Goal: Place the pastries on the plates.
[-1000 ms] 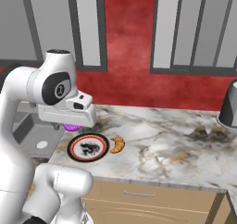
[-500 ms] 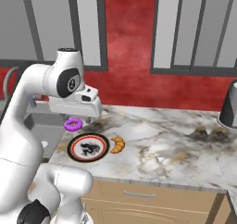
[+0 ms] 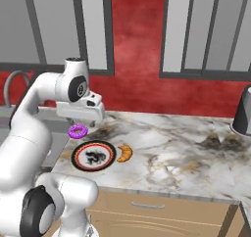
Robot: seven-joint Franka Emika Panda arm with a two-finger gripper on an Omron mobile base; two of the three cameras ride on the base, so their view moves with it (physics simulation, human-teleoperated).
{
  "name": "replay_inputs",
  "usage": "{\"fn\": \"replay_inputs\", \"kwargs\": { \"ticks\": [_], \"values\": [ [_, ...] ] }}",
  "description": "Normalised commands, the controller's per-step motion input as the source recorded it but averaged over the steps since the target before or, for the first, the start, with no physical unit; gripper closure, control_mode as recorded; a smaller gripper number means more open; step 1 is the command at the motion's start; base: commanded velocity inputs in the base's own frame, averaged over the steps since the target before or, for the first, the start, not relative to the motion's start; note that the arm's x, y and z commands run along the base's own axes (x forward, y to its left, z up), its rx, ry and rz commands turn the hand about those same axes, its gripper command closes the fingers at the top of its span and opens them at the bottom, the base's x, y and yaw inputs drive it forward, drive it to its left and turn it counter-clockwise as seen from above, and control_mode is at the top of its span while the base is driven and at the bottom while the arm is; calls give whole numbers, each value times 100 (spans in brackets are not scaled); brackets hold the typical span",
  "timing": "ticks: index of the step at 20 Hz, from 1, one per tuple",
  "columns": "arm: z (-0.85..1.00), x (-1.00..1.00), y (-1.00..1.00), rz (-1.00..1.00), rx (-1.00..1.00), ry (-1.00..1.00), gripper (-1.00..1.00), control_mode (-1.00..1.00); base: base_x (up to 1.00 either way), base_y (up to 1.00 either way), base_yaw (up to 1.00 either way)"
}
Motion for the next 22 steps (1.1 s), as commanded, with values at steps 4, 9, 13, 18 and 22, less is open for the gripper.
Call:
{"fn": "replay_inputs", "kwargs": {
  "ticks": [4,9,13,18,22],
  "values": [
    [-55,62,32,0,0,0,-100,-100,0,0,0],
    [-36,51,21,0,0,-1,-100,-100,0,0,0],
    [-18,39,15,0,0,-1,-100,-100,0,0,0],
    [-28,51,22,0,0,0,-100,-100,0,0,0],
    [-39,65,22,0,0,0,-100,-100,0,0,0]
  ]
}}
